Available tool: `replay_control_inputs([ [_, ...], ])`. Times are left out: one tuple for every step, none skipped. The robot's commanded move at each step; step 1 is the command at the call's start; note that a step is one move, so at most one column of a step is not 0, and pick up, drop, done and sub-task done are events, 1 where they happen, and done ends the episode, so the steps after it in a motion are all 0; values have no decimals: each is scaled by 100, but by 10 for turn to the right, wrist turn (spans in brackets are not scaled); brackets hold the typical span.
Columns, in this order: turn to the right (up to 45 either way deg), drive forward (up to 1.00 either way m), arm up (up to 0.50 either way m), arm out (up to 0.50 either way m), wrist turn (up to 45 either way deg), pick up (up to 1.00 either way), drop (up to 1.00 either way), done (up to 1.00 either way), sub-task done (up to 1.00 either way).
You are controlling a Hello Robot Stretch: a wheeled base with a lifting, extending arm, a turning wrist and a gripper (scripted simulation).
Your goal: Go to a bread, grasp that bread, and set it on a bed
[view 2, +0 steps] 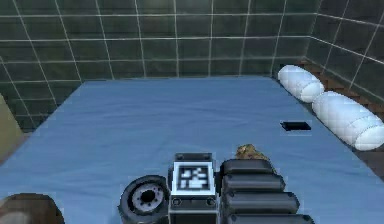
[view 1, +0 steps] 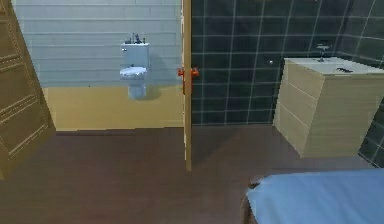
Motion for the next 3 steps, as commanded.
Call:
replay_control_inputs([
  [450, 0, 0, 0, 0, 0, 0, 0, 0],
  [300, 0, 0, 0, 0, 0, 0, 0, 0],
  [0, 10, 0, 0, 0, 0, 0, 0, 0],
])
